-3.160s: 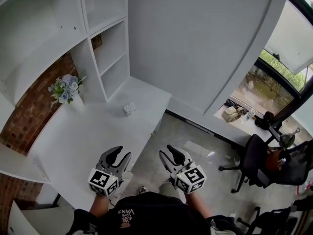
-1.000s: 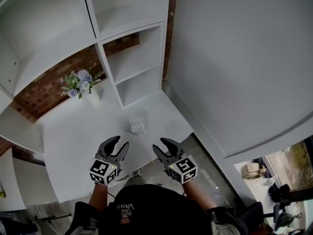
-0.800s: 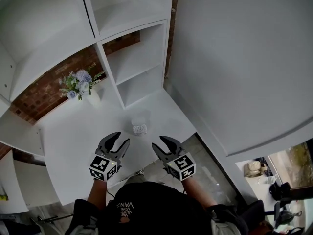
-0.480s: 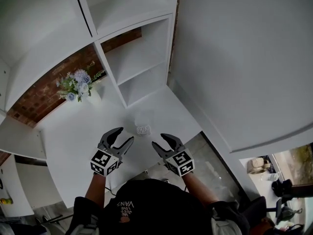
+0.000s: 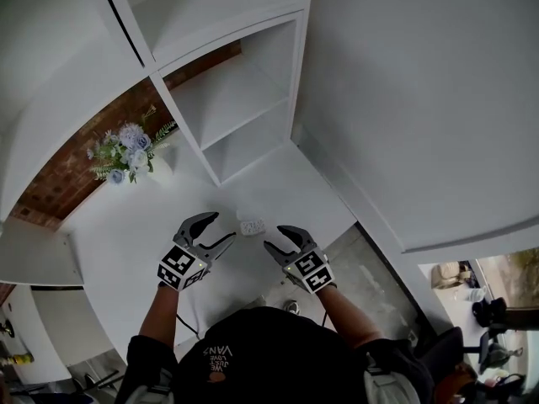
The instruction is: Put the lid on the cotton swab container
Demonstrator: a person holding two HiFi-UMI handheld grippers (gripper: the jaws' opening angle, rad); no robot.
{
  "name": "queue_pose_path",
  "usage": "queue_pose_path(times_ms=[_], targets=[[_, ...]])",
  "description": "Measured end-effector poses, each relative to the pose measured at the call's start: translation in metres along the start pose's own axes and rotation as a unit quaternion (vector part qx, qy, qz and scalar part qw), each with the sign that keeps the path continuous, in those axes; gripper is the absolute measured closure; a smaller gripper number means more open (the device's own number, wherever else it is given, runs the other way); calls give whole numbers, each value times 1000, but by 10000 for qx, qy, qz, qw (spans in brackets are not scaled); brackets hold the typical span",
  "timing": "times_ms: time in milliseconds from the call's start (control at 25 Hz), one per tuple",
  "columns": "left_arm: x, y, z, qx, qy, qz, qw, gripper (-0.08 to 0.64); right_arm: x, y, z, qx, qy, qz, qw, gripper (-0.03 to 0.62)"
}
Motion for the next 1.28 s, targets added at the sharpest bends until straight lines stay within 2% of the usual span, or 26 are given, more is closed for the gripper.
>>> queue_pose_path(times_ms=[240,600,1280], targets=[[-23,-13,-1,-344,-564,323,9973,295,-21,-14,-6,182,66,385,9991,407],[-49,-27,4,-783,-1121,609,9887,275,-38,-21,-11,273,101,581,9979,408],[-70,-32,-2,-782,-1873,652,9770,258,-52,-23,-16,187,60,543,9983,453]])
Point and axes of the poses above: the fingertips, and each gripper's own axes: x backward along the fingers, z to its left, y out of its top, the point moved 5 cm from there along x, backward along the fingers, and after that the axes turned 12 degrees about -x, right-handed, at the moved point
